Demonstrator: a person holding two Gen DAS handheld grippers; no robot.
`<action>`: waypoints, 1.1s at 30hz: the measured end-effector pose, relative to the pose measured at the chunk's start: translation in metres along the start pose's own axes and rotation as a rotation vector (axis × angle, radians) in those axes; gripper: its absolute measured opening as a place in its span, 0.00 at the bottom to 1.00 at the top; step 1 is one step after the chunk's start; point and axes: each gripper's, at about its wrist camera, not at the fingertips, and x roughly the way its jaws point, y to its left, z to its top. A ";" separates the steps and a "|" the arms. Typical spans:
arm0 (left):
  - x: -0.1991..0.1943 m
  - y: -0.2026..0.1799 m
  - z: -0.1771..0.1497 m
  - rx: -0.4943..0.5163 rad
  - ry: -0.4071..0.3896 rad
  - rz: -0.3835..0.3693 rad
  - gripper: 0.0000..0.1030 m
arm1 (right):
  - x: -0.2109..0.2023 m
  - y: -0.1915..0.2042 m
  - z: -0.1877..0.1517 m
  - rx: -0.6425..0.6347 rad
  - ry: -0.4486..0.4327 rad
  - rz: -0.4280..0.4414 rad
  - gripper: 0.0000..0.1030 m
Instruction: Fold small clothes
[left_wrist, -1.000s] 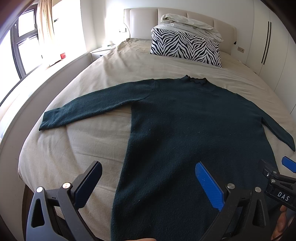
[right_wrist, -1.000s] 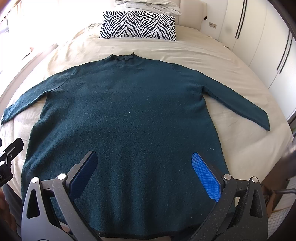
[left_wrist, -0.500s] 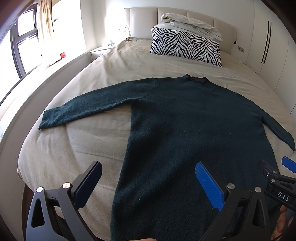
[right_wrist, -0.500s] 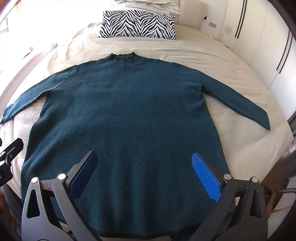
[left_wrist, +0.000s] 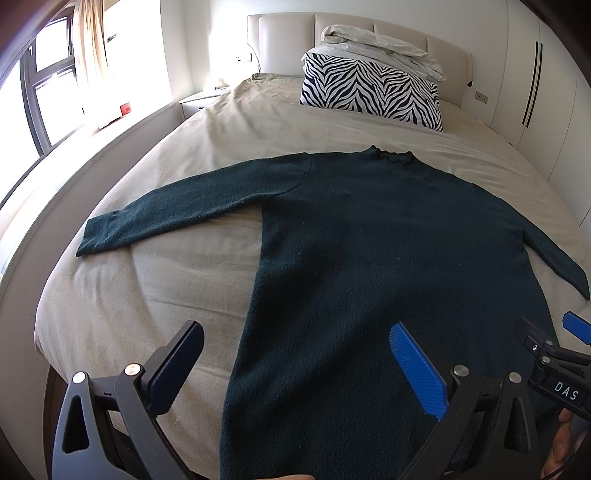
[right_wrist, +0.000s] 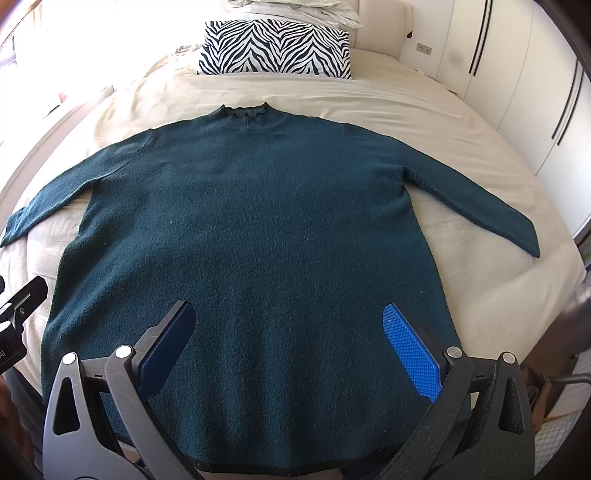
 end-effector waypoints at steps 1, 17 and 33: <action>0.000 0.000 0.000 0.000 0.000 0.000 1.00 | 0.001 0.000 -0.001 0.000 0.000 0.000 1.00; 0.002 0.001 -0.002 0.000 0.004 -0.001 1.00 | 0.001 0.000 -0.002 0.001 0.002 0.001 1.00; 0.010 -0.001 -0.017 -0.001 0.007 -0.001 1.00 | 0.004 0.004 -0.004 0.002 0.007 0.000 1.00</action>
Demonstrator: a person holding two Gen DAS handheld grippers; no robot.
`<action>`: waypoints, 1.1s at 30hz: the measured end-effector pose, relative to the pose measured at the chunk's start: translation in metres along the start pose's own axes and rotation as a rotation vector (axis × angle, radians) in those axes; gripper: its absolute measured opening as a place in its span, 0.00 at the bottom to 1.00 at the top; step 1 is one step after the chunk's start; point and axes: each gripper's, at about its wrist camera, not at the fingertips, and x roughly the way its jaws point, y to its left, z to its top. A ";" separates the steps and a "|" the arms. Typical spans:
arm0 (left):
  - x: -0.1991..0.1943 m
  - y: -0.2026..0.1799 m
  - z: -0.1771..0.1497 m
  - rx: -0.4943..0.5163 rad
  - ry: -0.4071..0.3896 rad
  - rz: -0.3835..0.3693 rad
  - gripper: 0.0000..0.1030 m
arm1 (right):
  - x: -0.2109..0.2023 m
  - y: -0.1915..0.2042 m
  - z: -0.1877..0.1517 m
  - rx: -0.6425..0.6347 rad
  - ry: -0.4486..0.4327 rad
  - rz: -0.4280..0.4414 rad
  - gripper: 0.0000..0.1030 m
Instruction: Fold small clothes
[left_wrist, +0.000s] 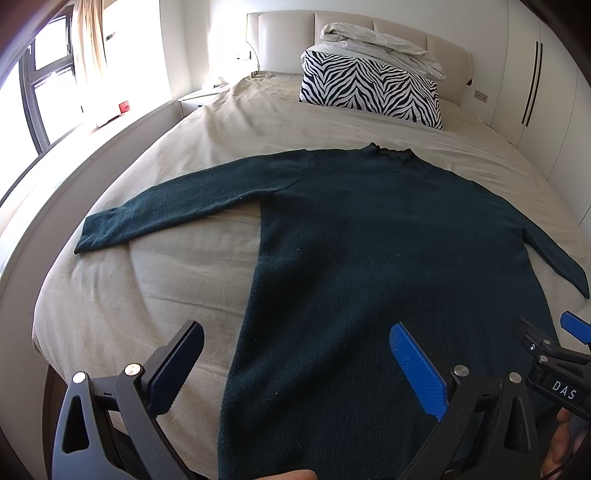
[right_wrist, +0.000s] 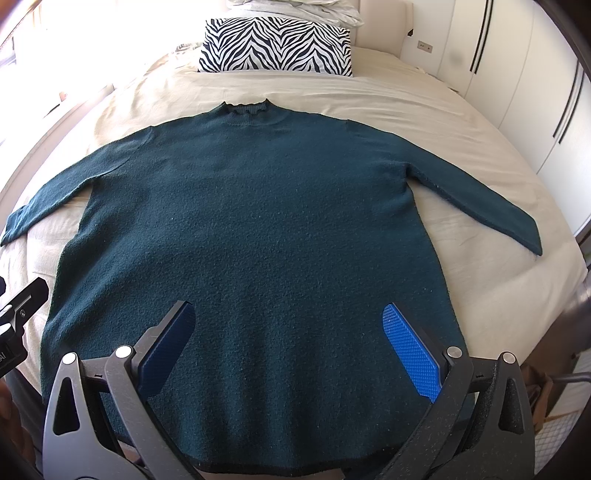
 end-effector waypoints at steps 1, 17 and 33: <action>0.000 0.000 0.001 0.000 0.001 0.000 1.00 | 0.000 0.000 0.000 0.000 -0.001 0.000 1.00; 0.005 -0.004 0.001 -0.014 0.040 -0.075 1.00 | 0.008 -0.007 -0.001 0.022 0.013 0.014 1.00; 0.035 -0.009 0.018 -0.038 0.109 -0.070 1.00 | 0.019 -0.197 0.018 0.425 -0.112 0.117 1.00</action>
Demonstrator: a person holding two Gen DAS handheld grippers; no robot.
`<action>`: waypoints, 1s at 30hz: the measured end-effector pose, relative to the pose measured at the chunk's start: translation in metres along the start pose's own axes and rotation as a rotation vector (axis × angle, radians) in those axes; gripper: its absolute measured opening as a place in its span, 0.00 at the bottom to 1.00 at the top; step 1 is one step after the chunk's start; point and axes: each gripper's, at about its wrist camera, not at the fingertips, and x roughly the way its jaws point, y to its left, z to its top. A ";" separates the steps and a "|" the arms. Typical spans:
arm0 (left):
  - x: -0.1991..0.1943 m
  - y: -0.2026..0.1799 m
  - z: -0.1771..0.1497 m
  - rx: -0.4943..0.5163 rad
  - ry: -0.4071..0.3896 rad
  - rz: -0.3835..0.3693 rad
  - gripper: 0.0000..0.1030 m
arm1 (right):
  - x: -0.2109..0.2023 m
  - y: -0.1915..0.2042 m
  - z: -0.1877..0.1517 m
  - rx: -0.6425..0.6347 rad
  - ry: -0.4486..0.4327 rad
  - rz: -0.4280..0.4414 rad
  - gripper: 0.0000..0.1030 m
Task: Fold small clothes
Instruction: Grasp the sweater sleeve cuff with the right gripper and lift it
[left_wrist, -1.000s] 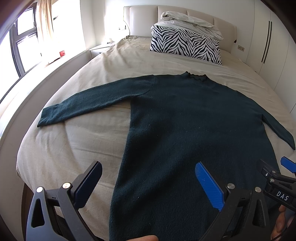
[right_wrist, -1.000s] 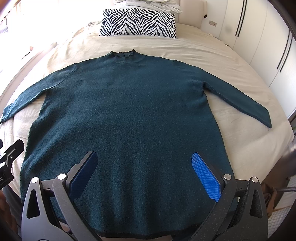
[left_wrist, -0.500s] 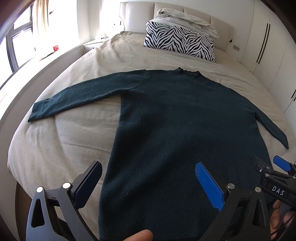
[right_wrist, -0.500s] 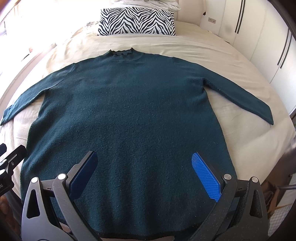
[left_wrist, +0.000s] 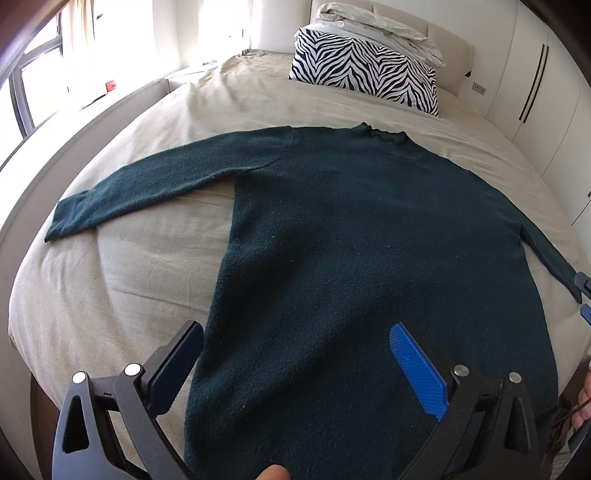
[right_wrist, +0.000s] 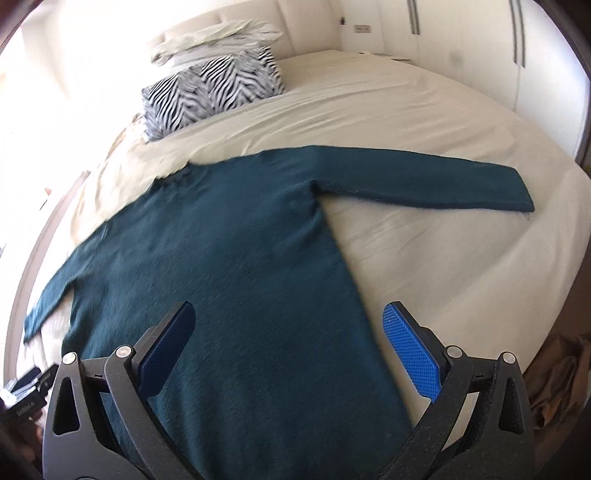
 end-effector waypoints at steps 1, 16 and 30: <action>0.004 0.001 0.003 -0.011 0.011 -0.007 1.00 | 0.003 -0.033 0.012 0.097 -0.013 0.033 1.00; 0.027 -0.037 0.047 0.056 -0.072 -0.043 1.00 | 0.088 -0.298 0.074 0.846 -0.115 0.147 0.76; 0.086 -0.050 0.096 -0.064 0.038 -0.360 0.85 | 0.135 -0.286 0.176 0.671 -0.134 0.028 0.09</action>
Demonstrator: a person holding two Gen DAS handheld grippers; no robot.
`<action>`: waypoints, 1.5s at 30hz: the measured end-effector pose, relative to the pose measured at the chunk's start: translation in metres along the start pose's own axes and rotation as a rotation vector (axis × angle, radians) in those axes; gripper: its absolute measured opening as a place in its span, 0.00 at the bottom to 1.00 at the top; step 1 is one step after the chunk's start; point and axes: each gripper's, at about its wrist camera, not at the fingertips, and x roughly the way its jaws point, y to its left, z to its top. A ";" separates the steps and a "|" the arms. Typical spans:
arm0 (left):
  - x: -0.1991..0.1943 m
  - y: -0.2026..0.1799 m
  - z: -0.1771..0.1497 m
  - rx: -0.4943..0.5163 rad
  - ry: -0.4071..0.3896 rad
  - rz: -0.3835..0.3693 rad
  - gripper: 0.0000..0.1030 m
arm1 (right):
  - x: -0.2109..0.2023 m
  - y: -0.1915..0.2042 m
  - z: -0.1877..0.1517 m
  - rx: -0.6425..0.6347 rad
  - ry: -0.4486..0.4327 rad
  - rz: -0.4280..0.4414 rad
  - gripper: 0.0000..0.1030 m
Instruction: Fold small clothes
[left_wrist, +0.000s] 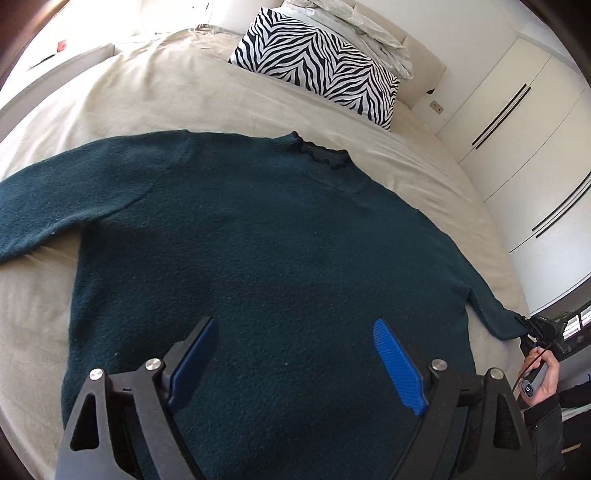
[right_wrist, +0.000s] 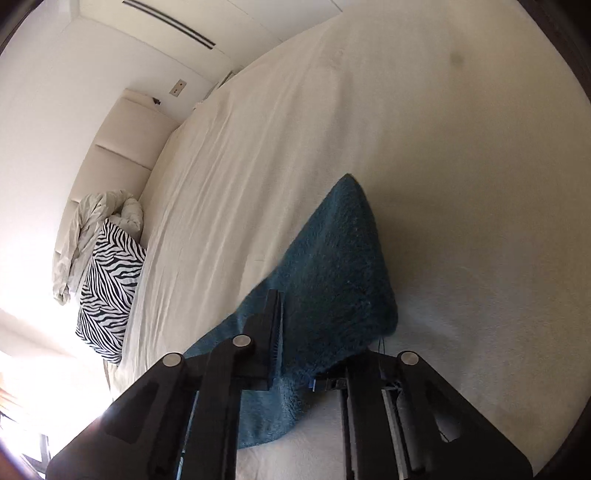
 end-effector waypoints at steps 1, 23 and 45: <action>0.003 -0.002 0.004 0.001 -0.001 -0.018 0.85 | 0.002 0.022 -0.001 -0.054 -0.001 0.015 0.09; 0.081 0.000 0.027 -0.287 0.189 -0.437 0.91 | 0.041 0.233 -0.344 -0.855 0.409 0.266 0.62; 0.073 -0.040 0.081 -0.144 0.102 -0.320 0.08 | 0.014 0.102 -0.269 -0.231 0.481 0.445 0.63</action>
